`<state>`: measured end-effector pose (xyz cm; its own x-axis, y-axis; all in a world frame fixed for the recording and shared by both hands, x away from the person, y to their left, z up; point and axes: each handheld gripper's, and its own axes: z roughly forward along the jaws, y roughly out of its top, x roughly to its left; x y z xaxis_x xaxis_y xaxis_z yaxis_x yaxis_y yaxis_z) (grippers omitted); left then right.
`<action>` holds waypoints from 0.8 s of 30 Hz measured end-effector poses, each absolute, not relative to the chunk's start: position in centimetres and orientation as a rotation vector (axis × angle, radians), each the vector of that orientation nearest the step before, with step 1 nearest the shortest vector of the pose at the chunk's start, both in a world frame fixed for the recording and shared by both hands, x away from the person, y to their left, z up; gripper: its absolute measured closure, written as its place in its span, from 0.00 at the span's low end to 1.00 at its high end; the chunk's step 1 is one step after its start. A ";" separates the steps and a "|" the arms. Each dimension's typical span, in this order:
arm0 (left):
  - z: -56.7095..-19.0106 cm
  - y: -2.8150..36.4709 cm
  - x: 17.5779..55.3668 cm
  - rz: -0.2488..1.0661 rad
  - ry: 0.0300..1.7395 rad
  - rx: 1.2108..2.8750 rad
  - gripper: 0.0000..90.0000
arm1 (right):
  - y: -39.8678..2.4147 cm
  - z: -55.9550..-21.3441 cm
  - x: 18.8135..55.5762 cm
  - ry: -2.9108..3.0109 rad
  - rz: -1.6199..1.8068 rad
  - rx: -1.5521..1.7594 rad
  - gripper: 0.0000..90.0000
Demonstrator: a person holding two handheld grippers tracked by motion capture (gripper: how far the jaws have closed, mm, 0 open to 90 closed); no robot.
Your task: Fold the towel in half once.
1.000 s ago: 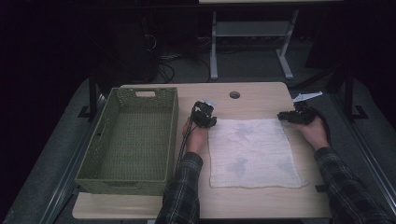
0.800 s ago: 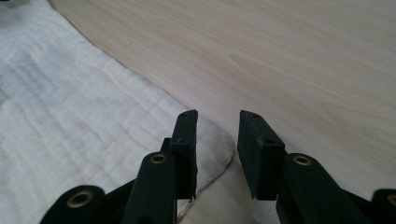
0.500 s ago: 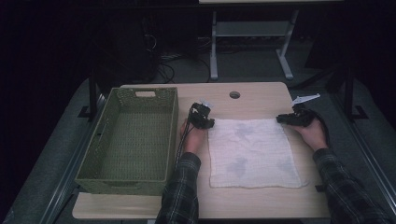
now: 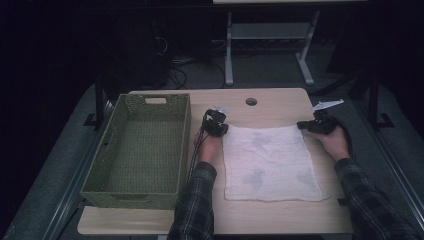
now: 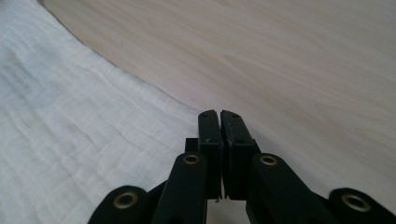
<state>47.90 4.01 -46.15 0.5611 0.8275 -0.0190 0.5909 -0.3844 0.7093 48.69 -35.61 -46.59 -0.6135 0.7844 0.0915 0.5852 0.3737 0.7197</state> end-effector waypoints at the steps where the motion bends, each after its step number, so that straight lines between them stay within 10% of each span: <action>1: -45.9 4.0 47.9 0.458 1.132 2.107 0.97 | -35.6 -46.3 48.8 2.366 1.078 1.210 0.97; 24: -42.7 4.7 42.4 0.527 1.090 2.071 0.97 | -36.6 -43.3 43.5 2.319 1.199 1.156 0.97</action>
